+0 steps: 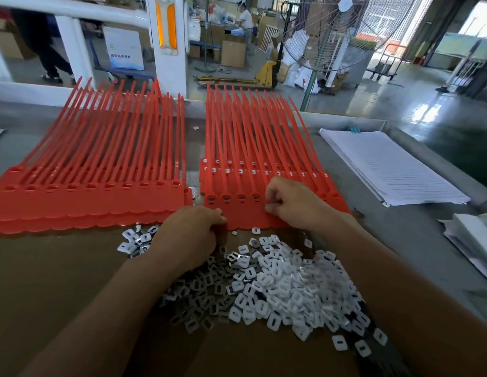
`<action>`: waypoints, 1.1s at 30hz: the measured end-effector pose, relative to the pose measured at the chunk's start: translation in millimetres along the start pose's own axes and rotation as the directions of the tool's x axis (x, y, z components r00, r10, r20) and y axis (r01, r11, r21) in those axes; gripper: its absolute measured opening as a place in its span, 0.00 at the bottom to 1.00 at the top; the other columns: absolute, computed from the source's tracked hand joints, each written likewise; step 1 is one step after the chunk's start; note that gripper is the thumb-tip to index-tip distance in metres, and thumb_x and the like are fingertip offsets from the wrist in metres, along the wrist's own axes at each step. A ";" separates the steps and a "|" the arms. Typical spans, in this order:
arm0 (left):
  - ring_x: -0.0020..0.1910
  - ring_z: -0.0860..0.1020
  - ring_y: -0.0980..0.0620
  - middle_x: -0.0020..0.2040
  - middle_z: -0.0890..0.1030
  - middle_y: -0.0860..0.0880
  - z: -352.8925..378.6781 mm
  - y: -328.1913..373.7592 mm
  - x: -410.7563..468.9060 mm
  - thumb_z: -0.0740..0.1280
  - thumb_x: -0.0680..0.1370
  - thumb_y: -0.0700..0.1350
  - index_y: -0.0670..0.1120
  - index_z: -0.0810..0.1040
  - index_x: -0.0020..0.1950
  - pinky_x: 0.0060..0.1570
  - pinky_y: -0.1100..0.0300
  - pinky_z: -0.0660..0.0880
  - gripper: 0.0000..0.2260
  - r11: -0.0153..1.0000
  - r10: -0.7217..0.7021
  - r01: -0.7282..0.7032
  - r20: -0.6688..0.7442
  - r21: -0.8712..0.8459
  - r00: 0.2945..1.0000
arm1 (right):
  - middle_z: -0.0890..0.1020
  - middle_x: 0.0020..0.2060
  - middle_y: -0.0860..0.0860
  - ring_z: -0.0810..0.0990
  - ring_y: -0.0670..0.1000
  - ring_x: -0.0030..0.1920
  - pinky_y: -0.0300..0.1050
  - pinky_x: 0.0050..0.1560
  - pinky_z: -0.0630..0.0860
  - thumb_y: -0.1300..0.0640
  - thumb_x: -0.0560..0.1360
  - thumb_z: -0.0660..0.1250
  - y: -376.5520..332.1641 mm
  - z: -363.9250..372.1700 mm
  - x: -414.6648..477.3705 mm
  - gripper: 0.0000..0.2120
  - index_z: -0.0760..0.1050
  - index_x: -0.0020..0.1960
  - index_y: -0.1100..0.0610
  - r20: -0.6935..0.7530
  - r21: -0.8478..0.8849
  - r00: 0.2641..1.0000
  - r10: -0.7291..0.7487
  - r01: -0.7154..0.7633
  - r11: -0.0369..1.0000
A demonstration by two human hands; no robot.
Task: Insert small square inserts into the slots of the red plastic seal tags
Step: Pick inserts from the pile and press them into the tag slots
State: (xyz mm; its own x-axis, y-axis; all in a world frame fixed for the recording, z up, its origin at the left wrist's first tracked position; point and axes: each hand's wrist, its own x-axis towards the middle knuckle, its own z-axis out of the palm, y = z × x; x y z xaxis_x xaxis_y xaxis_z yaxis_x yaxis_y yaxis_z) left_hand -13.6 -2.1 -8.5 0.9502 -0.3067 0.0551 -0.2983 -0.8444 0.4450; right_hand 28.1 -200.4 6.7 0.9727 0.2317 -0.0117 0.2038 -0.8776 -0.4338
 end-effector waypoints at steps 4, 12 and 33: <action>0.69 0.65 0.53 0.69 0.68 0.55 -0.8 0.3 -1.8 0.56 0.74 0.33 0.49 0.71 0.66 0.68 0.58 0.60 0.23 1.000 0.002 -0.002 0.002 -0.007 1.000 | 0.73 0.34 0.38 0.71 0.37 0.37 0.25 0.33 0.64 0.64 0.73 0.66 7.3 -9.3 8.1 0.07 0.78 0.43 0.53 -0.130 0.110 0.991 0.028 -0.014 0.994; 0.68 0.65 0.53 0.69 0.68 0.56 -0.6 0.3 -0.8 0.56 0.74 0.34 0.51 0.71 0.67 0.68 0.57 0.62 0.23 1.000 -0.005 0.005 0.010 0.020 1.000 | 0.77 0.37 0.42 0.72 0.36 0.39 0.26 0.36 0.63 0.63 0.73 0.66 16.9 -2.8 20.0 0.07 0.81 0.47 0.54 -0.126 0.186 0.987 0.103 -0.079 0.979; 0.67 0.67 0.53 0.69 0.69 0.55 0.9 -0.8 0.9 0.56 0.74 0.34 0.51 0.71 0.67 0.67 0.57 0.62 0.23 0.999 0.009 -0.009 0.005 0.041 1.000 | 0.78 0.42 0.45 0.75 0.46 0.49 0.42 0.47 0.69 0.62 0.68 0.71 10.9 2.1 25.4 0.11 0.75 0.34 0.48 -0.113 0.270 0.960 0.255 -0.217 0.938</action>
State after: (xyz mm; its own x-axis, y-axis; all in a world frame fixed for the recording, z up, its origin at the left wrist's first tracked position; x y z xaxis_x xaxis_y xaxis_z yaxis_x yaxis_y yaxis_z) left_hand -12.6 -2.1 -9.6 0.9471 -0.3162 0.0543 -0.3101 -0.8591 0.4072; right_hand 54.7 -203.3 -0.2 0.9986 -0.0482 -0.0204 -0.0500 -0.7602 -0.6477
